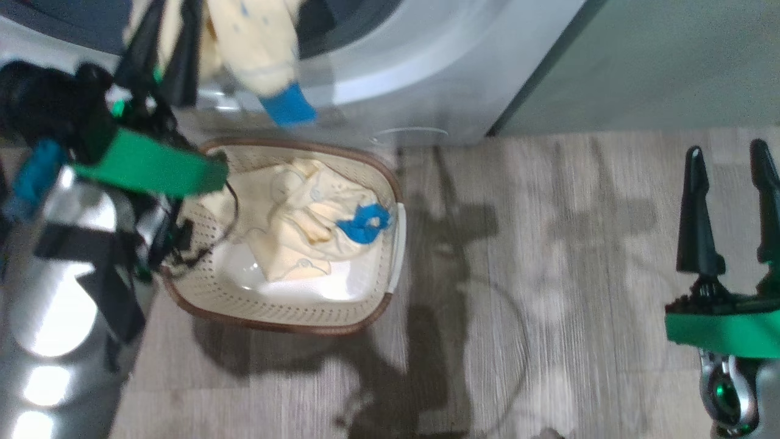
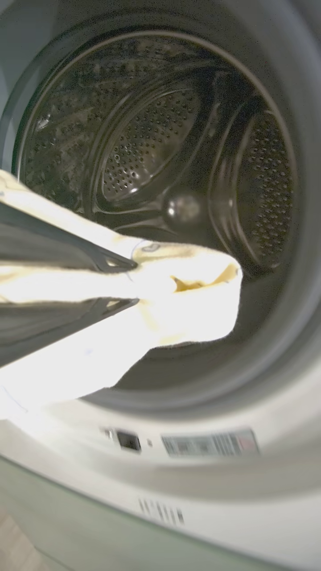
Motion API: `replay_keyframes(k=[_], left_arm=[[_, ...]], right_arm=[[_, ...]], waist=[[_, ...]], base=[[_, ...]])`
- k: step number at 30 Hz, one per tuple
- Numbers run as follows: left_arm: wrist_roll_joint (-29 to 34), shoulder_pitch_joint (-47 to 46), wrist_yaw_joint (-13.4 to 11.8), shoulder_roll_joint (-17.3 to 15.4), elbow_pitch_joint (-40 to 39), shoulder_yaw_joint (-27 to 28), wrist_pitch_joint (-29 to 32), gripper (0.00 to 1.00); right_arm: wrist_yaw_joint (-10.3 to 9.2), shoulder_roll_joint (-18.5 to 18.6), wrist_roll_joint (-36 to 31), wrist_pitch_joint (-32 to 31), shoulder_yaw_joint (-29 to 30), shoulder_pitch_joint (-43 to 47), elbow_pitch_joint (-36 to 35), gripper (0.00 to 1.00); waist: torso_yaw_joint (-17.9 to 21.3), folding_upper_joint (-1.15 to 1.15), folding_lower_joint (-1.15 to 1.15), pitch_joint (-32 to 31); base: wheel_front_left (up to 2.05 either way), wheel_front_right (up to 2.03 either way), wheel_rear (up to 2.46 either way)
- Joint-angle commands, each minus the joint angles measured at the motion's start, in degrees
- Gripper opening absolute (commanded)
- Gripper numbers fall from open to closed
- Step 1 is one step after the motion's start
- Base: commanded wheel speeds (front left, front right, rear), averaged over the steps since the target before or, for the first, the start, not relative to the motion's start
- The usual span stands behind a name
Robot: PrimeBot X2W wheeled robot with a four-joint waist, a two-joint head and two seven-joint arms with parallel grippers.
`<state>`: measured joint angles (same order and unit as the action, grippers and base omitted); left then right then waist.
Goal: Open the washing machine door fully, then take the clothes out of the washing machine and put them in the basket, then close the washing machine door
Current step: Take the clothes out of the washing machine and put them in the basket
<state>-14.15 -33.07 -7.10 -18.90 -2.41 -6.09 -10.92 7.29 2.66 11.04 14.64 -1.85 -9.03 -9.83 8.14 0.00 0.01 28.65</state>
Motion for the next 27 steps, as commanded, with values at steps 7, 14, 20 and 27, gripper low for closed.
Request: replay_keyframes(k=[7, 14, 20, 27], left_arm=[[-0.2, 8.9, -1.1, 0.4, -9.0, 1.3, -3.2, 0.0], [-0.3, 14.2, -1.9, 1.0, -12.9, 1.1, -3.4, 0.0], [-1.6, 19.6, -2.7, 1.7, -13.4, 1.4, -3.3, 0.0], [-3.1, 23.5, -2.8, 3.4, -8.8, 0.5, -3.5, 0.0]], right_arm=[[0.2, 0.2, -1.4, 0.4, -0.4, 3.5, -1.3, 1.0], [0.2, 0.2, -2.0, 0.4, -0.8, 5.6, -0.8, 1.0], [0.2, 0.2, -1.9, 0.4, -1.3, 6.6, -0.6, 1.0], [0.2, 0.2, -1.6, 0.4, -2.2, 6.8, -0.8, 1.0]], waist=[[-4.3, 0.0, -0.01, -7.8], [-5.9, 0.0, -0.01, -11.9], [-6.1, 0.0, -0.01, -13.3], [-5.1, 0.0, -0.01, -12.3]], base=[[0.0, 0.0, 0.0], [0.0, 0.0, 0.0], [0.0, 0.0, 0.0], [0.0, 0.0, 0.0]])
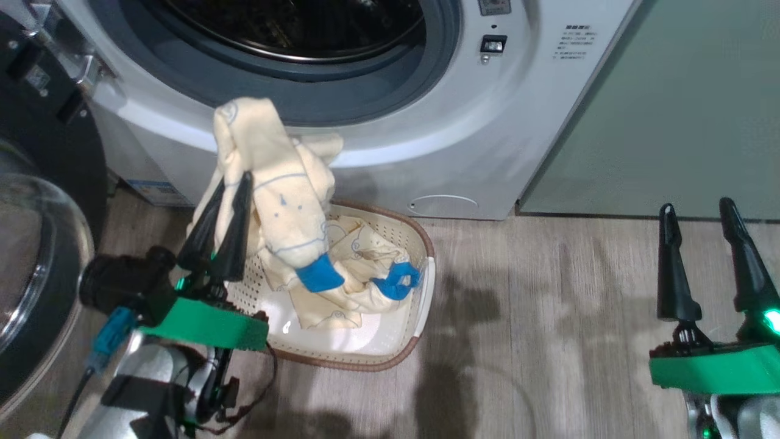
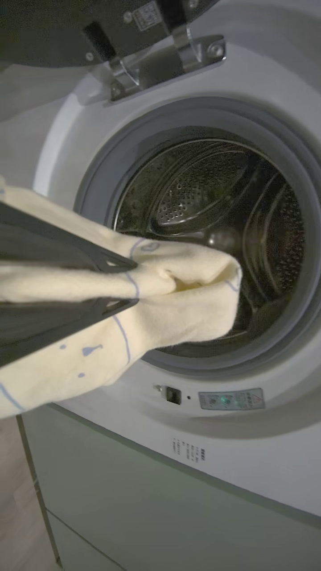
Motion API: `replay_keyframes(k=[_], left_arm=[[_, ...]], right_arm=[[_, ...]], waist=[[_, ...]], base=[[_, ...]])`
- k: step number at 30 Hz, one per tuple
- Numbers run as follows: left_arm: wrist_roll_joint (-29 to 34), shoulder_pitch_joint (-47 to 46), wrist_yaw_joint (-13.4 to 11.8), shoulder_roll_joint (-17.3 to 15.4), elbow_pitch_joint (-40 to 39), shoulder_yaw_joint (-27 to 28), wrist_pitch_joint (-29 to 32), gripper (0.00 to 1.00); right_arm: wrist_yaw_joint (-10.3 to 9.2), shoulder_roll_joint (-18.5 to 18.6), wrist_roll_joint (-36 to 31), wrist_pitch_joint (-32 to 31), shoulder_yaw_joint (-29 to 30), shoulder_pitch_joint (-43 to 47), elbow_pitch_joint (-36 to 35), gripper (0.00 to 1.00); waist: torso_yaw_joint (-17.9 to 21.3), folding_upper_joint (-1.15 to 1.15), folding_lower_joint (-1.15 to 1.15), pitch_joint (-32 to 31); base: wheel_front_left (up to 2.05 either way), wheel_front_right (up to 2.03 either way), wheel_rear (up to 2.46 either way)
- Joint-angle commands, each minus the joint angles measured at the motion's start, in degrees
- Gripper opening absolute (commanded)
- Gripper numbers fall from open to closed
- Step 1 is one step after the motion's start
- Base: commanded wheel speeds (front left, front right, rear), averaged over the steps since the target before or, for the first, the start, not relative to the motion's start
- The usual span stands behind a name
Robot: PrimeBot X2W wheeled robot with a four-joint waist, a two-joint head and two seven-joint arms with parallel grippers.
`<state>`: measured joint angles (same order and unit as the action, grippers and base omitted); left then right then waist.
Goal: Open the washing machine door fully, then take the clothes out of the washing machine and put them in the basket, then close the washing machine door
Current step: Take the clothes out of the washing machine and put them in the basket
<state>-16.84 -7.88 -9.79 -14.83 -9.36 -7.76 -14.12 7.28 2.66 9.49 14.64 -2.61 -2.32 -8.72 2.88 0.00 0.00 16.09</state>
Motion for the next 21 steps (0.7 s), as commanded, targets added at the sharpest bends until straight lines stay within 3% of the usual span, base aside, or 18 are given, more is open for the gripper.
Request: replay_keyframes(k=[1, 9, 21], left_arm=[[-0.5, -1.7, 0.1, -0.4, -0.8, 1.8, -0.3, 0.0], [-3.3, -4.6, 3.0, 1.9, 15.3, -1.1, 0.5, 0.0], [-2.6, -19.4, 8.6, 5.7, 45.7, -4.8, -0.7, 0.0]], right_arm=[[0.21, 0.2, 0.0, 0.4, -1.4, -0.1, -1.9, 1.0], [0.21, 0.2, 0.6, 0.4, -1.9, -1.4, -2.3, 1.0], [0.21, 0.2, 2.0, 0.4, -2.3, -4.4, -2.8, 1.0]], waist=[[0.4, 0.0, 0.0, 0.6], [1.7, 0.0, 0.0, 4.0], [4.4, 0.0, 0.0, 10.8]], base=[[0.0, 0.0, 0.0], [0.0, 0.0, 0.0], [0.0, 0.0, 0.0]])
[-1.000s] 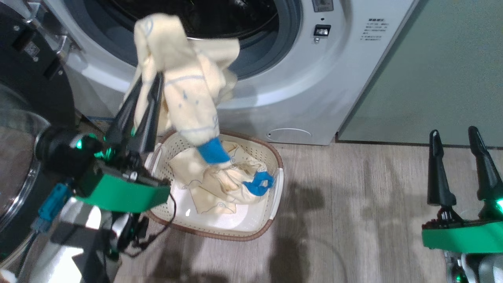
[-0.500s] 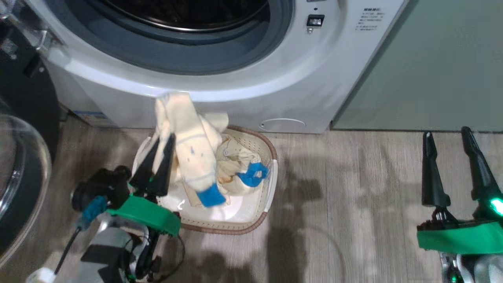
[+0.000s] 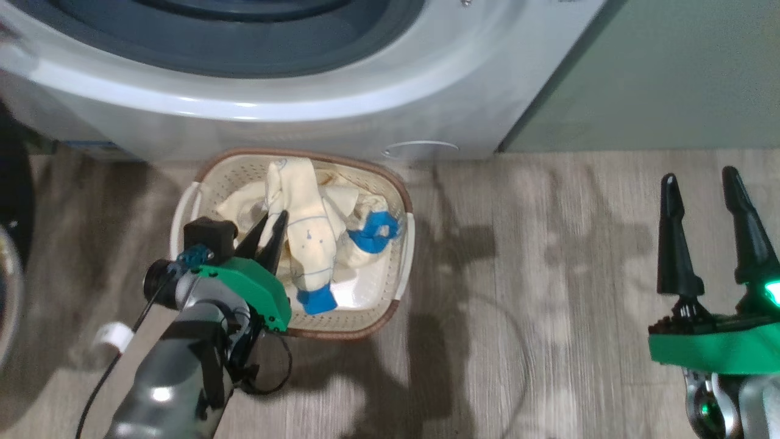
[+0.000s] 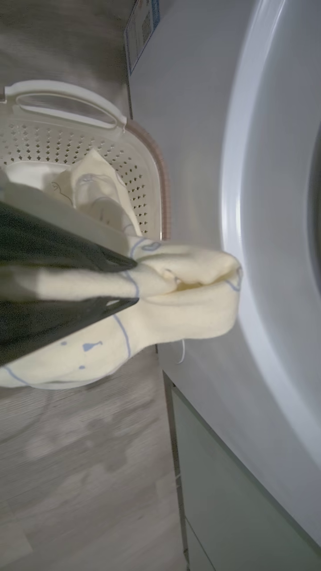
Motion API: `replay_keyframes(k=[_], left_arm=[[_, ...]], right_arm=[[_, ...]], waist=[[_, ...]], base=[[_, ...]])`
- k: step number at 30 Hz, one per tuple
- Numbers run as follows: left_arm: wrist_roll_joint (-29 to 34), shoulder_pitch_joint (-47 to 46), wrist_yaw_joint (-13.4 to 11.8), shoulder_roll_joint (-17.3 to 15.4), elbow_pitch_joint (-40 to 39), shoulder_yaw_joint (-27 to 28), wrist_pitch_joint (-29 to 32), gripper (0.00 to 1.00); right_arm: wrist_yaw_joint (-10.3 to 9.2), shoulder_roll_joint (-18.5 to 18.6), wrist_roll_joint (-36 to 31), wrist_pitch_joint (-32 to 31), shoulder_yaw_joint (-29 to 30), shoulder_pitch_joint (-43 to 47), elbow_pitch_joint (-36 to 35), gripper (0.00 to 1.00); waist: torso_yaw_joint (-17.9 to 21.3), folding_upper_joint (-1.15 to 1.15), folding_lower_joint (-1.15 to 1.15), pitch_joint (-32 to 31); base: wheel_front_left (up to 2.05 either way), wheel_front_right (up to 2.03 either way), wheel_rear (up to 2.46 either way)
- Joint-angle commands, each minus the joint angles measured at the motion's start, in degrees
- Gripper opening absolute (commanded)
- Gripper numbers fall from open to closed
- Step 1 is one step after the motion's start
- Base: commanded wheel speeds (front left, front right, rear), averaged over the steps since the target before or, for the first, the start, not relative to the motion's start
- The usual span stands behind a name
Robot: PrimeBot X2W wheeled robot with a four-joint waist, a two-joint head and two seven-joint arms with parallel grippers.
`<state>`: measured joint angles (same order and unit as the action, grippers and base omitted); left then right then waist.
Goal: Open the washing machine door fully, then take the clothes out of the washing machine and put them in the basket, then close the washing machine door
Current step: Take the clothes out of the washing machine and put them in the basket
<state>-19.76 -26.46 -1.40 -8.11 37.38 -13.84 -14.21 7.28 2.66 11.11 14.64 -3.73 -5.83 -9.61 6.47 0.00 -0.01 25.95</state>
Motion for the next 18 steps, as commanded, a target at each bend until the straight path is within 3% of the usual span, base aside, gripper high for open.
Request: replay_keyframes(k=[1, 4, 6, 7, 9, 18], left_arm=[[0.6, -1.9, 0.6, -0.9, 1.2, 1.0, -0.7, 0.0], [0.5, -4.4, 1.5, -0.3, 7.5, 0.9, -0.7, 0.02], [0.9, -5.9, 1.9, 0.1, 10.9, 0.4, -0.7, 0.58], [0.9, -6.6, 2.1, 0.2, 12.5, 0.3, -0.7, 1.0], [1.1, -8.5, 2.4, 0.5, 15.8, 0.3, -0.8, 1.0], [1.8, -10.1, 2.5, 0.5, 17.1, 1.7, -0.8, 1.0]], right_arm=[[0.21, 0.2, 0.5, 0.4, -1.2, -1.2, -2.0, 1.0], [0.21, 0.2, 0.9, 0.4, -1.4, -1.8, -1.9, 1.0], [0.21, 0.2, 1.0, 0.4, -1.3, -2.2, -1.8, 1.0], [0.21, 0.2, 1.2, 0.4, -1.3, -2.3, -1.8, 1.0], [0.21, 0.2, 1.3, 0.4, -1.2, -2.5, -1.9, 1.0], [0.21, 0.2, 1.4, 0.4, -0.8, -3.0, -1.8, 1.0]], waist=[[1.1, 0.0, 0.01, 1.4], [2.2, 0.0, 0.01, 2.4], [2.5, 0.0, 0.01, 2.9], [2.7, 0.0, 0.01, 3.2], [2.9, 0.0, 0.01, 3.7], [2.5, 0.0, 0.01, 4.4]], base=[[0.0, 0.0, 0.0], [0.0, 0.0, 0.0], [0.0, 0.0, 0.0], [0.0, 0.0, 0.0], [0.0, 0.0, 0.0], [0.0, 0.0, 0.0]])
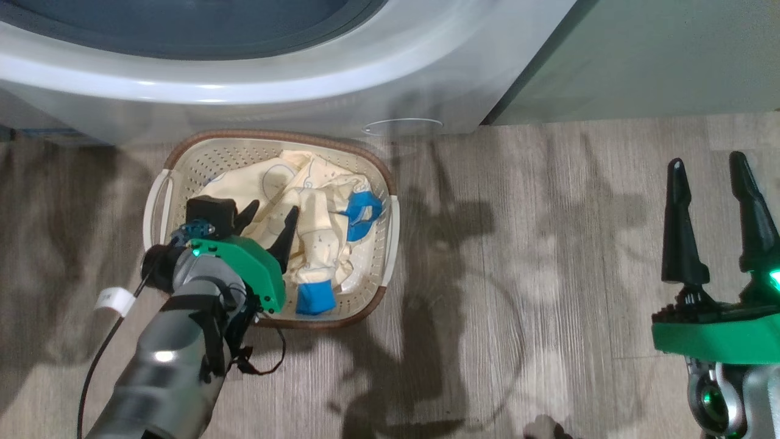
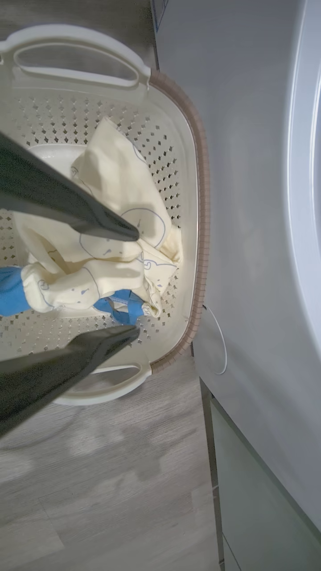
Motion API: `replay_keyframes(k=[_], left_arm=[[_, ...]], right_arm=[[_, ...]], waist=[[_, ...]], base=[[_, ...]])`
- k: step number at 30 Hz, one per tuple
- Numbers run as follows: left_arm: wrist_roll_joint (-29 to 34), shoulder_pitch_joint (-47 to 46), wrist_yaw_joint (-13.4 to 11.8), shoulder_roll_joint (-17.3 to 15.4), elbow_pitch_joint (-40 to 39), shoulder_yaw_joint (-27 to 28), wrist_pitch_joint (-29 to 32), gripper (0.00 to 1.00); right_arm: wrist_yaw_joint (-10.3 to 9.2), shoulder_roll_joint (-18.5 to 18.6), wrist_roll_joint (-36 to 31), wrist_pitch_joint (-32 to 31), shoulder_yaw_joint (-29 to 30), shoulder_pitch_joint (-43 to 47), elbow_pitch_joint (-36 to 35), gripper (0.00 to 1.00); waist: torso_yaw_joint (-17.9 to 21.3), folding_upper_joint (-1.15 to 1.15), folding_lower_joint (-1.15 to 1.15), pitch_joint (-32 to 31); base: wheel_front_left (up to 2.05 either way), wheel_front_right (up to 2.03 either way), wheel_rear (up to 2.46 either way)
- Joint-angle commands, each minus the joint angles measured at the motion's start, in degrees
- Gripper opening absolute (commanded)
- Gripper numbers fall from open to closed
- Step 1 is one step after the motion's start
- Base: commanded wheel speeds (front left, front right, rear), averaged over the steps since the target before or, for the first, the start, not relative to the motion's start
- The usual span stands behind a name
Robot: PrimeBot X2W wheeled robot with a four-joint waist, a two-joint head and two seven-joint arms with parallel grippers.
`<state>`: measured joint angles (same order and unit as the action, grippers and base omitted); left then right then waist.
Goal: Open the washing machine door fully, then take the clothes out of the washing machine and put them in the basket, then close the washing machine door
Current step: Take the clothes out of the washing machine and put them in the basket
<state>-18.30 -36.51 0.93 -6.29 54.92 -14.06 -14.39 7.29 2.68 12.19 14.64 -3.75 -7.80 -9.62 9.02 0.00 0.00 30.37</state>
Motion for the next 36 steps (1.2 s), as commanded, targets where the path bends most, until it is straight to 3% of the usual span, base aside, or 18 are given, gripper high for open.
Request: replay_keyframes(k=[1, 12, 27, 36], left_arm=[[0.4, -0.1, 0.2, -1.3, -0.4, 2.1, -0.6, 1.0], [2.9, 2.3, 0.4, -1.5, -5.6, 3.6, -0.6, 1.0], [6.2, 16.6, -1.1, -1.6, -34.1, 9.7, -0.6, 1.0], [7.4, 27.0, -4.1, -2.8, -48.9, 12.7, -0.1, 1.0]], right_arm=[[0.2, 0.2, 0.4, 0.4, -0.8, -1.2, -1.8, 1.0], [0.2, 0.2, -1.2, 0.4, 0.5, -0.3, -1.6, 1.0], [0.2, 0.9, -4.3, 0.4, 1.2, 4.3, -0.6, 1.0], [0.2, 1.7, -4.1, 0.4, 0.9, 8.0, 0.7, 1.0]], waist=[[-0.1, 0.0, 0.0, 0.1], [-2.0, 0.0, 0.0, -3.1], [-7.8, 0.0, 0.0, -13.1], [-9.9, 0.0, 0.0, -19.8]], base=[[0.0, 0.0, 0.0], [0.0, 0.0, 0.0], [0.0, 0.0, 0.0], [0.0, 0.0, 0.0]])
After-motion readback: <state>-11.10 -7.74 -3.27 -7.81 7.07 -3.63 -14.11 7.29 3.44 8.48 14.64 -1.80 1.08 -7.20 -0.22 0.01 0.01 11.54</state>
